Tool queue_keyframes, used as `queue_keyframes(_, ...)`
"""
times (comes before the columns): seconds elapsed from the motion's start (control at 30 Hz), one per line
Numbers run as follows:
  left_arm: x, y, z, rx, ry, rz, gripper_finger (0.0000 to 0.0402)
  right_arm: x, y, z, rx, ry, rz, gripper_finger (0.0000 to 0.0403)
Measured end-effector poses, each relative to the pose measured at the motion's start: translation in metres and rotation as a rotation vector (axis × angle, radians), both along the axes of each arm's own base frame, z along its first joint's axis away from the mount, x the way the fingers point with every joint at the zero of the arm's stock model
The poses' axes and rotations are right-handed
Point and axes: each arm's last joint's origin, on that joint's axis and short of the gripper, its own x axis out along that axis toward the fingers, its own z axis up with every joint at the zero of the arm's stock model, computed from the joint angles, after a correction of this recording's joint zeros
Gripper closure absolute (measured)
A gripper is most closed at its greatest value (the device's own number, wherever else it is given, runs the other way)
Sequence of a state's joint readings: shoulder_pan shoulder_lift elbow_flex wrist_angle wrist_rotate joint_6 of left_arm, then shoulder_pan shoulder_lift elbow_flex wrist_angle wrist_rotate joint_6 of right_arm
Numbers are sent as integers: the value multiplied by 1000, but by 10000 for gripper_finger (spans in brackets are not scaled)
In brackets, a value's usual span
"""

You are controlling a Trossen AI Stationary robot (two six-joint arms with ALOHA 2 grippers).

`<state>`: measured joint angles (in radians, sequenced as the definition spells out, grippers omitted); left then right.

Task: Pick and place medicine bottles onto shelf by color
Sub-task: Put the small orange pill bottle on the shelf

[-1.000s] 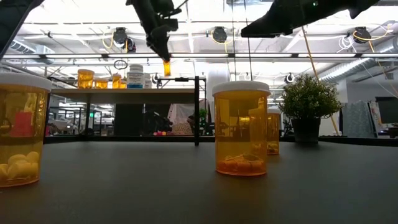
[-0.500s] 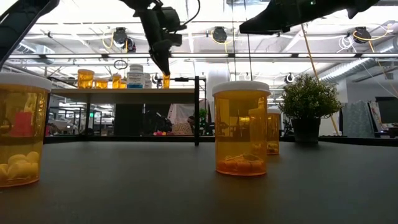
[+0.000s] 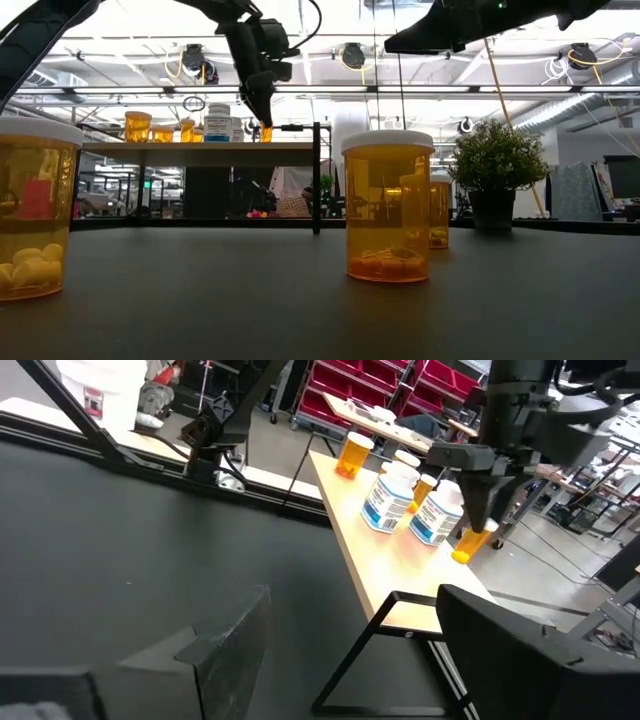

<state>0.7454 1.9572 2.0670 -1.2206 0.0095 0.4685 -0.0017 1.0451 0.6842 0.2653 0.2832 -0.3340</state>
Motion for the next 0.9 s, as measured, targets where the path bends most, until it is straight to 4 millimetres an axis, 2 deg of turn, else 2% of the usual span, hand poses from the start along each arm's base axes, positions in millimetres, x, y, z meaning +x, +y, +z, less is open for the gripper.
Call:
queue_keyframes(0.4, 0, 4, -16, -22, 21, 14, 272, 0, 0, 0, 0, 0, 1, 122)
queue_keyframes(0.7, -2, 3, -16, -21, 34, 14, 271, 0, 0, 0, 0, 0, 1, 122)
queue_keyframes(0.8, -2, 3, -16, -22, 37, 16, 253, 0, 0, 0, -1, 0, 1, 122)
queue_keyframes(0.9, -2, 3, -16, -17, 45, 20, 216, 0, 0, 0, -1, 0, 1, 122)
